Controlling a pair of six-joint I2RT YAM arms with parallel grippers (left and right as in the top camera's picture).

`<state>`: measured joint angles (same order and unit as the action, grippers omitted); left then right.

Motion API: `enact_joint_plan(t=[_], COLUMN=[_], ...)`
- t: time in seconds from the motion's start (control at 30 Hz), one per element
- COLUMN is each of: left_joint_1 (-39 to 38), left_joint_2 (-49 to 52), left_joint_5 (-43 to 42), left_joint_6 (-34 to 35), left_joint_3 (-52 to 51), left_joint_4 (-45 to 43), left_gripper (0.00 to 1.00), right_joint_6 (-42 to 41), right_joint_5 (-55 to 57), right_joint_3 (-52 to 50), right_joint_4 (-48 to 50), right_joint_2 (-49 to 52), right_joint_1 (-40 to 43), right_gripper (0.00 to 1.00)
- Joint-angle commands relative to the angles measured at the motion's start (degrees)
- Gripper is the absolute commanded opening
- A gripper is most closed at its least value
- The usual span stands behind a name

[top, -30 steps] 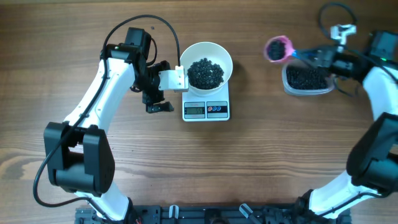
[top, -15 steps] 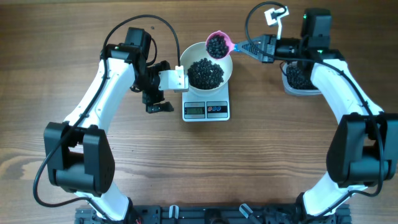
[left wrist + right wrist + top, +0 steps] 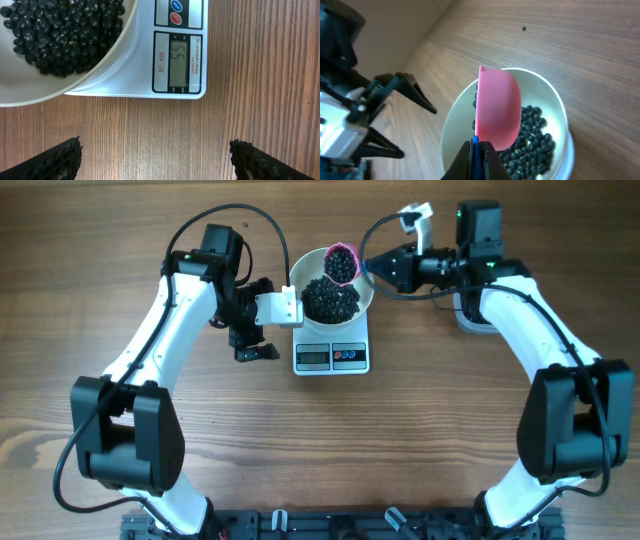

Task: Scoop item into bowl and weigh 150g on scale
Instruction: 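Tip the scoop with the right gripper to pour beans into the bowl, then return the empty scoop with the right gripper to the bean tub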

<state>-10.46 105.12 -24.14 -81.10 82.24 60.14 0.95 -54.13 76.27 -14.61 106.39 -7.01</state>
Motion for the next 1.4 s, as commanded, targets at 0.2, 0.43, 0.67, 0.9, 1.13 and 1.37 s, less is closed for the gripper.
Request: enact_joint_plan(t=[0.2,0.43,0.67,0.9,1.13,1.37], left_joint_1=[-0.2,-0.2,-0.2,-0.2,-0.2,-0.2], left_joint_2=[0.2,0.2,0.2,0.2,0.2,0.2], left_joint_5=[-1.5,-1.5,-1.5,-1.5,-1.5,-1.5], left_joint_6=[0.4,0.4,0.4,0.4,0.4,0.4], left_joint_3=[0.2,0.2,0.2,0.2,0.2,0.2], left_joint_4=[0.0,0.0,0.0,0.0,0.0,0.0], left_gripper=[1.0,1.0,1.0,1.0,1.0,1.0], right_joint_6=[11.2,19.1,31.4,50.6,55.8,35.9], right_joint_5=[9.8,17.6,27.2,29.3,28.0,28.0], right_joint_3=[3.8,3.8,3.8,3.8,3.8,3.8], right_joint_4=[-5.7,-5.8,-5.6,-5.6,-5.6,-7.2], right_joint_2=[-9.7,-14.2,-16.7,-16.7,-16.7,-16.6], right_joint_1=[-0.6,-3.1,-7.7,-9.9,-9.9,-8.2], right_gripper=[0.04,0.04,0.04,0.04,0.04,0.04])
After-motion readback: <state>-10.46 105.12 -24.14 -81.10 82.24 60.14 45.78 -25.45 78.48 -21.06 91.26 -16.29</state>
